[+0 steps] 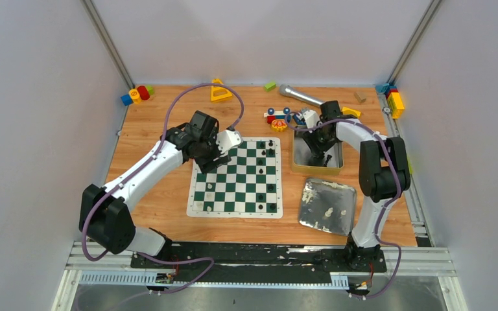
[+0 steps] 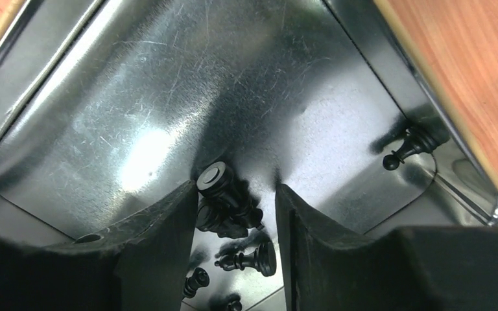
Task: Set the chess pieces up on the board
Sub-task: Pick up the chess piece from the storage box.
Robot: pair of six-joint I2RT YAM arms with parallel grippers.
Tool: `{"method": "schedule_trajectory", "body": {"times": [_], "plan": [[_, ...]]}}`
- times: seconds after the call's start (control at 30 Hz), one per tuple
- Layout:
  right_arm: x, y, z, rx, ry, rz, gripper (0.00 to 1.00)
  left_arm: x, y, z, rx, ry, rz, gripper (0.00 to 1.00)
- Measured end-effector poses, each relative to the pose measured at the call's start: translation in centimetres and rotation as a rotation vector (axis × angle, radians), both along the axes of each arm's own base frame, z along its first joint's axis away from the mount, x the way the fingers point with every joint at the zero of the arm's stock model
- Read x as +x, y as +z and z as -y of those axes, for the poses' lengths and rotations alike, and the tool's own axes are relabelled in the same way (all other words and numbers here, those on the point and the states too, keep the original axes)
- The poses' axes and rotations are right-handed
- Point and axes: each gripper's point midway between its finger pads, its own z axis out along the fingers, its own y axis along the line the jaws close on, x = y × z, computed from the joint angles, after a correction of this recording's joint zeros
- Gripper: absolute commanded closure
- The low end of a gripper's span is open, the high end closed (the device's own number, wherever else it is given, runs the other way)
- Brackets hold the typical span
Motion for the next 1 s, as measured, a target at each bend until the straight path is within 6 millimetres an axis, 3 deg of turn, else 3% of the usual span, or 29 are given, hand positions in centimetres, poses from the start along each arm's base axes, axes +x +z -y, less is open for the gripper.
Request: {"method": "schedule_trajectory", "body": {"times": [0.13,0.43,0.7,0.83,1.0], "plan": [[0.2,-0.2,0.4,0.0,0.014,-0.006,0.6,0.0,-0.1,0.0,-0.001,0.004,-0.003,0.19],[0.4,-0.3,0.4,0.003,0.06,-0.009,0.86,0.0,-0.2,0.0,0.0,0.006,-0.008,0.19],[0.1,0.2,-0.3,0.042,0.074,-0.026,0.91,0.3,-0.3,0.2,-0.005,0.006,-0.003,0.19],[0.3,1.9,-1.5,0.107,0.082,-0.004,0.92,0.7,-0.1,0.8,-0.047,0.008,0.004,0.18],[0.0,6.0,-3.7,0.236,0.118,0.042,0.92,1.1,0.8,2.5,-0.154,-0.005,0.004,0.18]]}}
